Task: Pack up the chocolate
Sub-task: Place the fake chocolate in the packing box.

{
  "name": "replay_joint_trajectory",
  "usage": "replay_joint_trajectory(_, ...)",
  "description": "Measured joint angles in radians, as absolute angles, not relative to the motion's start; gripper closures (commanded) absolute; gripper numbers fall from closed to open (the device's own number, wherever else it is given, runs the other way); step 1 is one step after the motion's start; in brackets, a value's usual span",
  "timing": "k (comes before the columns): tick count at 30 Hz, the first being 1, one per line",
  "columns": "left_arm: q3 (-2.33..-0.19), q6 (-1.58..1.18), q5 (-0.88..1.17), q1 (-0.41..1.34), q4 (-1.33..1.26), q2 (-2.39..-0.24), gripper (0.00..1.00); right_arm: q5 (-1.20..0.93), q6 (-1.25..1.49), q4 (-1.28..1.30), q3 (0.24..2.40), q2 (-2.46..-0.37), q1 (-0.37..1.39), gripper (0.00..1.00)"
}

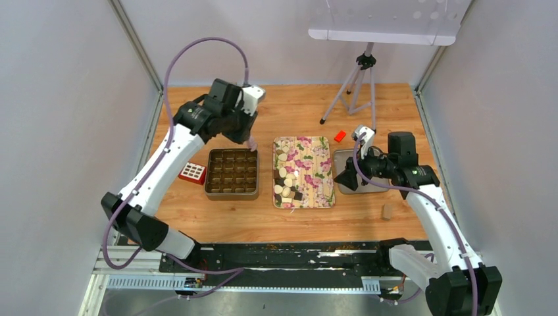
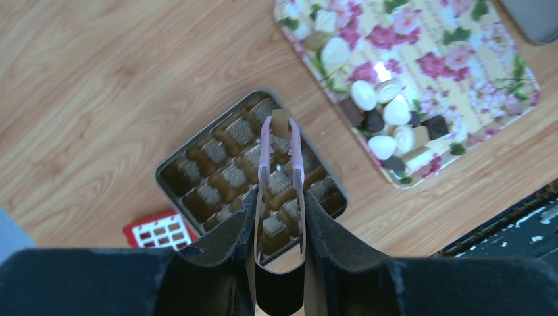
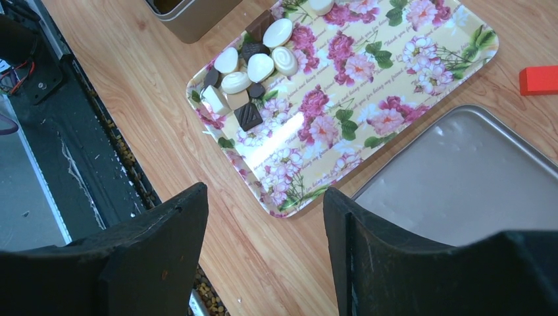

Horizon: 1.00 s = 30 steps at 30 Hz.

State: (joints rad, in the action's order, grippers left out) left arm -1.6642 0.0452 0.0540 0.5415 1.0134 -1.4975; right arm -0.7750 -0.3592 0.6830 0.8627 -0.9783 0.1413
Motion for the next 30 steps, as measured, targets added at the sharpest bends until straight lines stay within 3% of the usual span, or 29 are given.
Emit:
replay_joint_trajectory(7,-1.599,0.067,0.064,0.399,1.024,-1.506,1.0,-0.786,-0.322,0.62,0.819,-0.978,0.141,0.36)
replay_joint_trajectory(21,-1.557,0.077,0.074,0.399,0.961,-1.626,1.0,-0.786,-0.318,0.609,0.77,-0.949,0.123,0.36)
replay_joint_trajectory(27,-1.57,0.073,0.101,0.398,0.953,-1.657,0.8,-0.786,-0.318,0.608,0.761,-0.934,0.113,0.36)
replay_joint_trajectory(30,-1.599,0.071,0.112,0.398,0.953,-1.681,0.75,-0.786,-0.318,0.608,0.753,-0.928,0.108,0.36)
